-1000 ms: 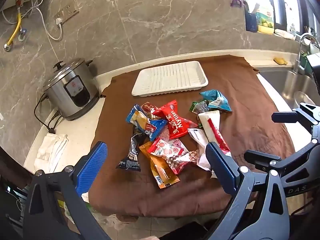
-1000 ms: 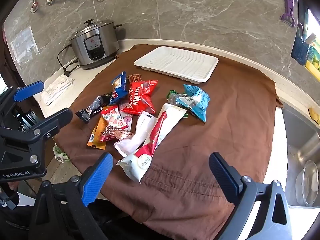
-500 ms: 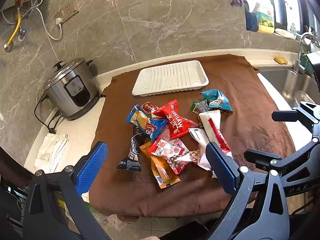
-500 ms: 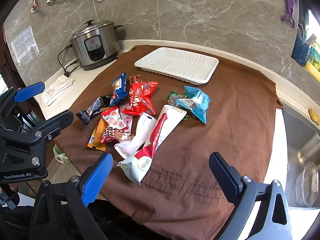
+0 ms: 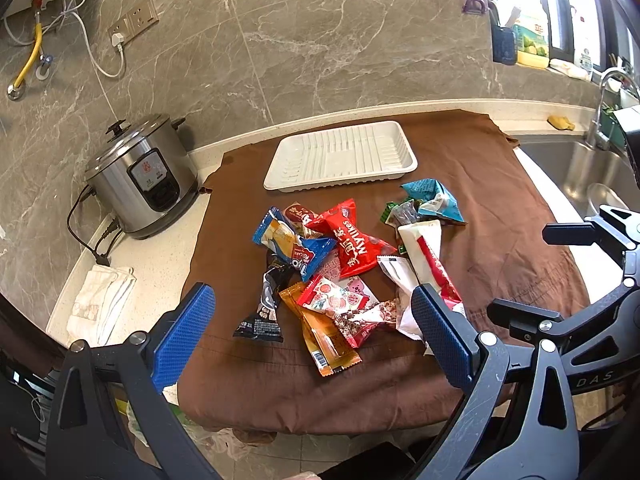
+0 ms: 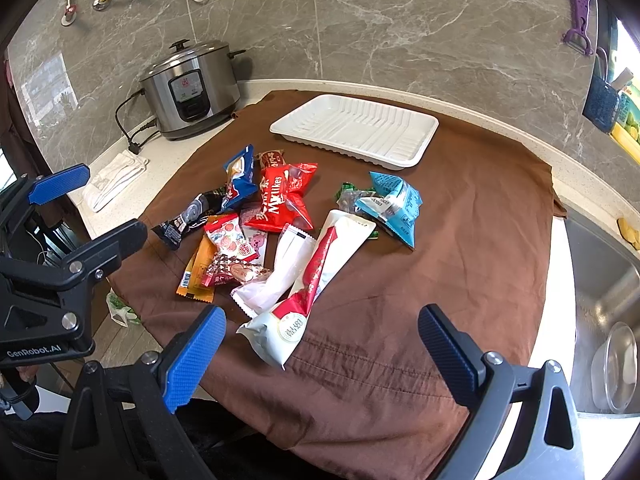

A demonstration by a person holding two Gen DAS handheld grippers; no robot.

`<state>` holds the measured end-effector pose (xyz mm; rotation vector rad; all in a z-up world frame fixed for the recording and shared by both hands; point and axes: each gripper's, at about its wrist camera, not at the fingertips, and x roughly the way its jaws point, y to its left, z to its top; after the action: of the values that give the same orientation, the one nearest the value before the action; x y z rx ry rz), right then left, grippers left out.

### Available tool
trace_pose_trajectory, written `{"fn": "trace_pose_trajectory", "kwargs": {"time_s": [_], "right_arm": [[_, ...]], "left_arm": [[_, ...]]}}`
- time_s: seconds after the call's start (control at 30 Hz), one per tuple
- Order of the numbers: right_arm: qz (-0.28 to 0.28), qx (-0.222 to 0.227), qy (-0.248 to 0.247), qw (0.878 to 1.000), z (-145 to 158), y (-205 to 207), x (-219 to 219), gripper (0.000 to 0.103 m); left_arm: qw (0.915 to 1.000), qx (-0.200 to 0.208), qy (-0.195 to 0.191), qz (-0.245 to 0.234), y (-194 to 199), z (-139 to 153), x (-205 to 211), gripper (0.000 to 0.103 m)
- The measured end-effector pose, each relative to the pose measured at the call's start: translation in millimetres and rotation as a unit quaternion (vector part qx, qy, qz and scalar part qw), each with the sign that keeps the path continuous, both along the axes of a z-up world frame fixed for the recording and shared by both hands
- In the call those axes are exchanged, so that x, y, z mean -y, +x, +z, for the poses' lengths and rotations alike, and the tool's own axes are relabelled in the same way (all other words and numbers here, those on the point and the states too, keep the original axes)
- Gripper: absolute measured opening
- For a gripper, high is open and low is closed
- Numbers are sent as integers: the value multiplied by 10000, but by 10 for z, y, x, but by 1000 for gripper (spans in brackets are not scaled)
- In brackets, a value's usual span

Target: Organize snacks

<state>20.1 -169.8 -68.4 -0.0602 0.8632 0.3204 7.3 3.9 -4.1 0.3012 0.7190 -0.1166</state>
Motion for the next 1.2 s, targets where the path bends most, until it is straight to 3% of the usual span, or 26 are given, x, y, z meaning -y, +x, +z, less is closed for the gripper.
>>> {"fn": "trace_pose_trajectory", "kwargs": {"time_s": [1.2], "right_arm": [[-1,-15,6,10000,12,51,-20,99]], "left_arm": [[10000,-40,-37,-6,41,-18,-35,100]]}}
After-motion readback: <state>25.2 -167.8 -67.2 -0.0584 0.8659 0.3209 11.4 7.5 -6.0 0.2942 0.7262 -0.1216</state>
